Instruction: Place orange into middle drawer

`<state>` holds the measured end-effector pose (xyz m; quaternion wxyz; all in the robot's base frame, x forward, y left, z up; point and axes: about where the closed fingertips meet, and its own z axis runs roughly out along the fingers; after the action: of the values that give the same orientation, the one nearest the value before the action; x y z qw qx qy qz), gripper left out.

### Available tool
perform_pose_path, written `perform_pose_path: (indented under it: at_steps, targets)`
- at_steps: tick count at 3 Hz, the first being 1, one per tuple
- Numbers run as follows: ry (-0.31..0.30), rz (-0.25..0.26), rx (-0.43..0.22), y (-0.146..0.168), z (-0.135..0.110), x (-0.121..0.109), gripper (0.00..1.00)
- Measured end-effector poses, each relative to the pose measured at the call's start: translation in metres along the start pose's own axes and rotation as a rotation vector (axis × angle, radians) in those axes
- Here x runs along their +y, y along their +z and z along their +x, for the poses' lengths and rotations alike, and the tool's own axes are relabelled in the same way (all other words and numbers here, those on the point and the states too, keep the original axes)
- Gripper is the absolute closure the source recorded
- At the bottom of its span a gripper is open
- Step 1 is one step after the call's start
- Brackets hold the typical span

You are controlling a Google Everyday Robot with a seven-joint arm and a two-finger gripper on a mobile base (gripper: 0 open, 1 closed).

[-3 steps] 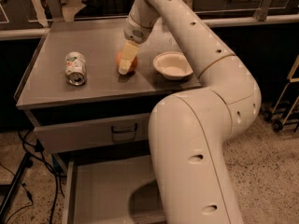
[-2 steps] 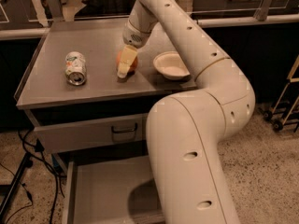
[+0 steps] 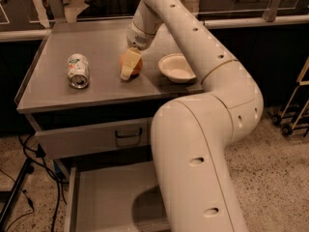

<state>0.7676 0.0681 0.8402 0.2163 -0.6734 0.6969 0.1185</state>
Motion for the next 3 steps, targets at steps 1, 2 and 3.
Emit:
perform_pose_path:
  at_steps: [1,2,3]
  targets:
    - [0.0,0.0,0.0,0.0,0.0,0.0,0.42]
    - [0.0,0.0,0.0,0.0,0.0,0.0,0.66]
    - [0.0,0.0,0.0,0.0,0.0,-0.0001,0.89]
